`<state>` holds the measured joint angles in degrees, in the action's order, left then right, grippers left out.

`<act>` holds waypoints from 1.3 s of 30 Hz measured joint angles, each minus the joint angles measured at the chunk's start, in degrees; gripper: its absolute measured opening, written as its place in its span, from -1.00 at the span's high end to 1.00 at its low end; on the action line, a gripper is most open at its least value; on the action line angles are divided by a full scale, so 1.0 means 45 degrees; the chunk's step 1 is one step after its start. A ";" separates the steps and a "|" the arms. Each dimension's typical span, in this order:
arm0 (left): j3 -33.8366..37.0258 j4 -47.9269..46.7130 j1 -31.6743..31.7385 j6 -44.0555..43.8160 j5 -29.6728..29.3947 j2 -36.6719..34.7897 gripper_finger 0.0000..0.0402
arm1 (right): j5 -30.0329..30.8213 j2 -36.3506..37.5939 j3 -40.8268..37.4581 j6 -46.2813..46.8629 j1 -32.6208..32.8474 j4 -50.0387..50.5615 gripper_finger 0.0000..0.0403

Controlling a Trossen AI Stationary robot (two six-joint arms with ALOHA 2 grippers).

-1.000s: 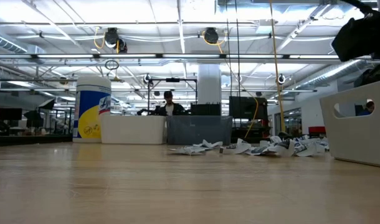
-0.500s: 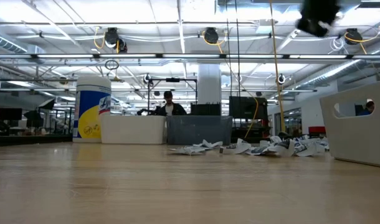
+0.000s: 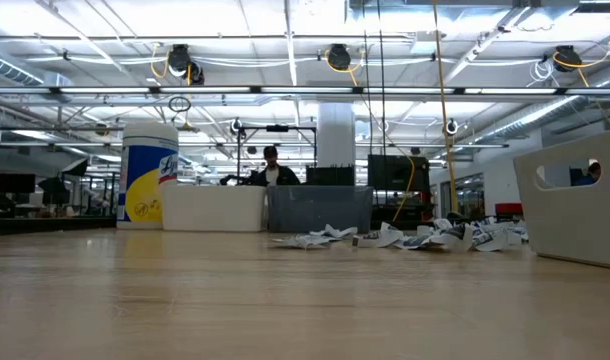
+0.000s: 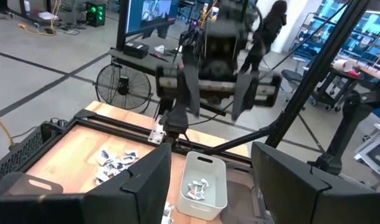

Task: Pick & Place First Aid Supplies
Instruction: Put the orange ointment pack into the gray bin

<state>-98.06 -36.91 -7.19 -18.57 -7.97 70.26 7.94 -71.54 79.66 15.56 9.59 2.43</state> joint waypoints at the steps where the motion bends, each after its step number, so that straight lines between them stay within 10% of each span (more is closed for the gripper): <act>1: 0.0005 -0.0013 -0.0018 -0.0018 0.0005 0.0009 -0.13 | 0.0005 -0.0203 0.0268 -0.0071 -0.0078 -0.0170 -0.02; 30: 0.0007 -1.1847 -0.3425 0.0490 0.2289 0.2330 -0.13 | -0.0112 -0.0665 0.1214 -0.1093 -0.0992 -0.0303 -0.10; 39: 0.0043 -1.1732 -0.4605 0.0440 0.2165 0.2804 -0.13 | -0.0112 -0.0634 0.1214 -0.0953 -0.0997 -0.0299 -0.10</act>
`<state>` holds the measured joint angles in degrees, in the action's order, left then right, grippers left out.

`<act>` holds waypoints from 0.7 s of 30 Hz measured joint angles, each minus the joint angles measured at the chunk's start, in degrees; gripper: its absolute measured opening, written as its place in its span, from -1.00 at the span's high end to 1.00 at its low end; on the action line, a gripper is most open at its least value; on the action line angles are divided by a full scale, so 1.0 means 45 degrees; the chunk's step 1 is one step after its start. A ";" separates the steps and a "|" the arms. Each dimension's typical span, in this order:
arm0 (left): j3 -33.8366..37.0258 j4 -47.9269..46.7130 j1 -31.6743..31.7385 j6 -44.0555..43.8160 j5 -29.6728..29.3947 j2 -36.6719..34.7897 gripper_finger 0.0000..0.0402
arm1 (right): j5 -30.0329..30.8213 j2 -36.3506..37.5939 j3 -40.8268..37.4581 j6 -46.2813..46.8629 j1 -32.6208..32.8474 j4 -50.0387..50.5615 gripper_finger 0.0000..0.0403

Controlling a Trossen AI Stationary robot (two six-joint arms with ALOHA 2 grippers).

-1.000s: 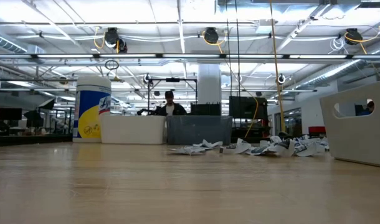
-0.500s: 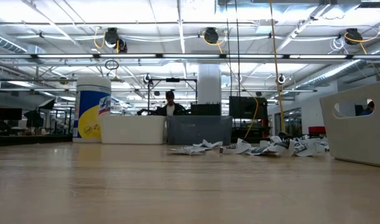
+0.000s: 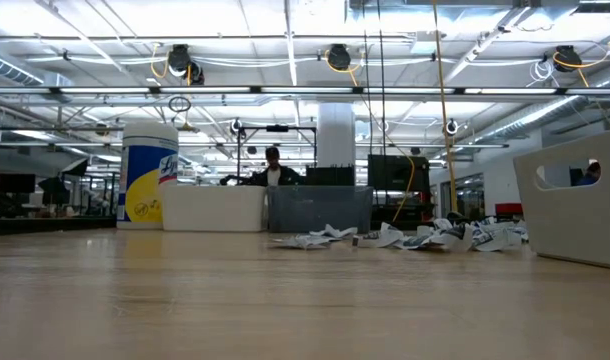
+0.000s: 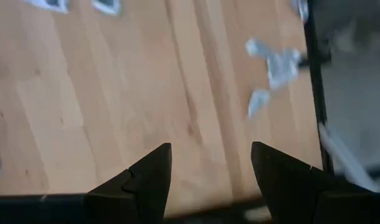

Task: Pick & Place First Aid Supplies
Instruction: Put the orange ointment pack into the gray bin

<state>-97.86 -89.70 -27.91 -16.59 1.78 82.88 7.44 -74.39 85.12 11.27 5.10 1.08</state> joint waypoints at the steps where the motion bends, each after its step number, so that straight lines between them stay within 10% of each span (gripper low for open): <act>1: 0.0000 0.0046 -0.0195 -0.0317 -0.0102 0.0033 -0.13 | 0.0000 0.0000 0.0000 0.0000 0.0000 0.0000 -0.09; 21: 0.1977 0.2462 -0.3761 -0.0132 -0.1076 0.4042 -0.13 | -0.0398 0.0000 0.0000 0.0005 0.0053 0.0082 -0.10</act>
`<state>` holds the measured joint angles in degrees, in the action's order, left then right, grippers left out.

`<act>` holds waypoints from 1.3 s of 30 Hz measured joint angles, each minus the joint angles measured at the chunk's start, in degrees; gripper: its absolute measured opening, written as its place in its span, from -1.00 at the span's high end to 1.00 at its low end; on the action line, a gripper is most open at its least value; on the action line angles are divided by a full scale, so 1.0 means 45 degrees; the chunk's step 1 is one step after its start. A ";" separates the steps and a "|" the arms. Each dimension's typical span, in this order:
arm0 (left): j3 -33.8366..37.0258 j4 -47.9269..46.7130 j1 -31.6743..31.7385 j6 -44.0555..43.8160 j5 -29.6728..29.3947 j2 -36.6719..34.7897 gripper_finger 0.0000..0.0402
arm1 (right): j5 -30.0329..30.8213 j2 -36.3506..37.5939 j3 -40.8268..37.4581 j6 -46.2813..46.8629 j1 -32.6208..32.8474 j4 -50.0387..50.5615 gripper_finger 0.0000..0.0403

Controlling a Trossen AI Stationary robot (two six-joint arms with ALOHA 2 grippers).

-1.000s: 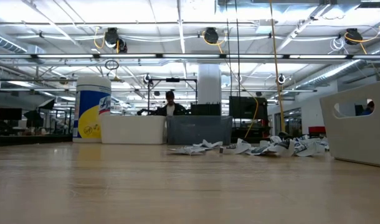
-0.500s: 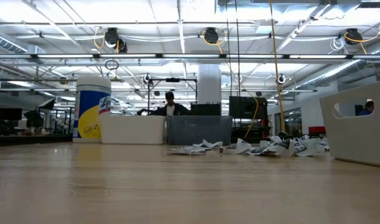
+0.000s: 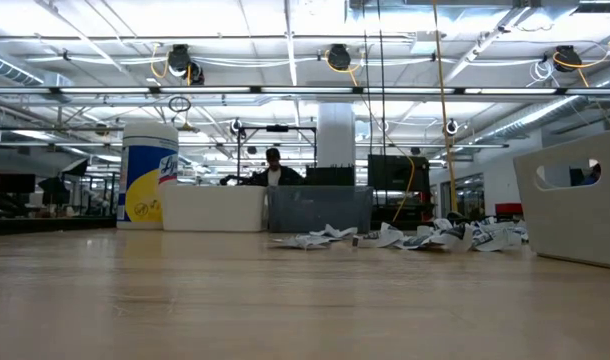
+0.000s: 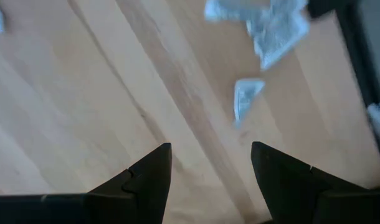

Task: Pick & Place First Aid Supplies
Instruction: Put the orange ointment pack into the gray bin

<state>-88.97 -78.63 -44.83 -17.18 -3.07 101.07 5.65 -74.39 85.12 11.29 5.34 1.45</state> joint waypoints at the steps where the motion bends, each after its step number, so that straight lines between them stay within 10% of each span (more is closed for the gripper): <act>1: 0.0343 0.0320 -0.0106 -0.0032 0.0018 0.0002 -0.13 | -0.0013 0.0000 0.0000 0.0000 0.0000 0.0041 -0.10; 29: 0.6810 0.7992 -0.1415 -0.1925 0.0470 -0.0008 -0.13 | 0.0058 0.0000 -0.0005 -0.0338 0.0000 0.0112 -0.10; 39: 0.6829 0.8806 -0.1209 -0.1739 0.0852 -0.0013 0.55 | 0.0068 0.0000 -0.0010 -0.1093 0.0000 0.0014 -0.10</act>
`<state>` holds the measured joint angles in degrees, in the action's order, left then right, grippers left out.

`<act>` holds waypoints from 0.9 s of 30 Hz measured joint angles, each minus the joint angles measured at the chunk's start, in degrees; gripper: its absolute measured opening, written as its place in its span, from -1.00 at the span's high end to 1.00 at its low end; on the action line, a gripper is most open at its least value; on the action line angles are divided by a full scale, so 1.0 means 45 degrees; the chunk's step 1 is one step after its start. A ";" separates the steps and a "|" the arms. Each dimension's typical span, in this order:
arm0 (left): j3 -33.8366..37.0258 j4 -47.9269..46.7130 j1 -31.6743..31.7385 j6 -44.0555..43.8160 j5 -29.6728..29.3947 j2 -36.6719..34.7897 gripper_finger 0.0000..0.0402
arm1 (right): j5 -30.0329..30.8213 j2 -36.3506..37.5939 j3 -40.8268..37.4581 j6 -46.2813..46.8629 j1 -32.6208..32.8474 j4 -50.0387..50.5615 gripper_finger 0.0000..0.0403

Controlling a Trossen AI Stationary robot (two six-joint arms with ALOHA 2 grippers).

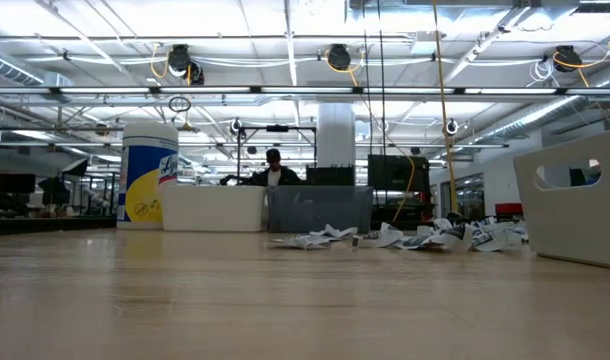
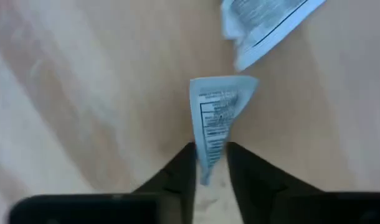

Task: Pick & Place First Aid Supplies
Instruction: Put the orange ointment pack into the gray bin

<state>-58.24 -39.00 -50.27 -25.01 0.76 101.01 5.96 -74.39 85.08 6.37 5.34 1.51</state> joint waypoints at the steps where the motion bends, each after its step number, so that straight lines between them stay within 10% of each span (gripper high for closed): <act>1: 0.0000 0.0086 0.0033 0.0037 0.0131 0.0000 0.63 | 0.0000 0.0000 0.0000 -0.0002 0.0000 -0.0003 -0.10; 15: 0.0010 0.0033 0.0365 -0.0842 0.0785 -0.0258 0.99 | 0.0000 0.0010 0.0000 -0.0269 0.0000 0.0001 -0.10; 27: 0.0015 0.0057 0.2279 -0.2676 -0.4140 -0.4512 1.00 | -0.0005 0.0618 -0.0005 -0.0046 0.0000 0.0003 -0.10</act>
<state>-58.17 -38.74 -40.02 -37.05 -17.87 80.71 5.93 -71.61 85.06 6.16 5.34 1.53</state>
